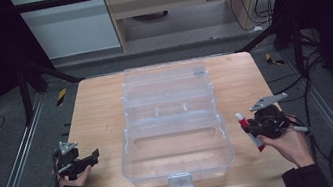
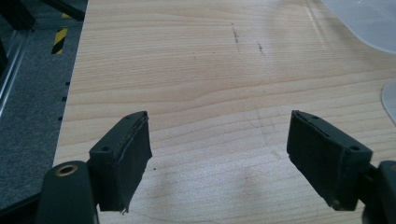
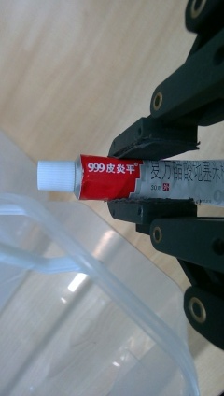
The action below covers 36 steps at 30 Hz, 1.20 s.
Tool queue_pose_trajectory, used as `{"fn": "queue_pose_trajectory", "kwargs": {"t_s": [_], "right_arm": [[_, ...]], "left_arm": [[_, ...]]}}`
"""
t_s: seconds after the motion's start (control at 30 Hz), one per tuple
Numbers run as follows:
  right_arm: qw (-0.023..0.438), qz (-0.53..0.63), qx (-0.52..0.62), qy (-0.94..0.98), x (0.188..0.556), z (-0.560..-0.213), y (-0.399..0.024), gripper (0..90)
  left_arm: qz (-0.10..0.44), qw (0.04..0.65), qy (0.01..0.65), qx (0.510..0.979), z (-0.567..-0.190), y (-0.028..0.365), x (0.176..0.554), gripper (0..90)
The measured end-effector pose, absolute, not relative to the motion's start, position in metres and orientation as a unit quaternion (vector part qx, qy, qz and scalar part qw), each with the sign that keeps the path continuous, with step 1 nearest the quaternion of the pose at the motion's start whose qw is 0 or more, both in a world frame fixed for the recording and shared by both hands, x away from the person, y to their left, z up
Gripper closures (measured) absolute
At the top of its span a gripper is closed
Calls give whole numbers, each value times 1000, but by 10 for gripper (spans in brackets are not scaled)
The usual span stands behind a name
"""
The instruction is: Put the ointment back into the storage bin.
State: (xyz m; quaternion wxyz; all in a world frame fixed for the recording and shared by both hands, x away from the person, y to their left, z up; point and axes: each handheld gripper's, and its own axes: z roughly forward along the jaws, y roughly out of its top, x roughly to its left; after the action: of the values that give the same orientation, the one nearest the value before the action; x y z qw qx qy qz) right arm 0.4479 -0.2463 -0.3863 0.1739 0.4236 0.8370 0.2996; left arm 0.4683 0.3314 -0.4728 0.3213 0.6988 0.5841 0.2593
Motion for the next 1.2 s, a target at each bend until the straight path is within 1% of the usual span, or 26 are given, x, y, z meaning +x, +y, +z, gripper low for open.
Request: {"fn": "queue_pose_trajectory", "kwargs": {"t_s": [0.23, 0.47, 0.73, 0.8, 1.0, 1.2], "right_arm": [[196, 337, 401, 829, 445, -371, -249, 703], [208, 361, 374, 829, 445, -345, -245, 703], [201, 372, 323, 847, 449, -318, -227, 703], [199, 372, 317, 849, 450, -316, -225, 702], [187, 362, 259, 876, 453, -299, -200, 702], [176, 349, 224, 893, 455, -293, -177, 702]], "left_arm": [[258, 321, 584, 700, -473, 331, 469, 214], [256, 319, 583, 702, -474, 330, 469, 214], [256, 318, 583, 702, -474, 330, 469, 215], [256, 318, 583, 702, -474, 330, 469, 215], [256, 318, 583, 703, -474, 330, 469, 216], [255, 318, 583, 703, -474, 331, 469, 216]]}}
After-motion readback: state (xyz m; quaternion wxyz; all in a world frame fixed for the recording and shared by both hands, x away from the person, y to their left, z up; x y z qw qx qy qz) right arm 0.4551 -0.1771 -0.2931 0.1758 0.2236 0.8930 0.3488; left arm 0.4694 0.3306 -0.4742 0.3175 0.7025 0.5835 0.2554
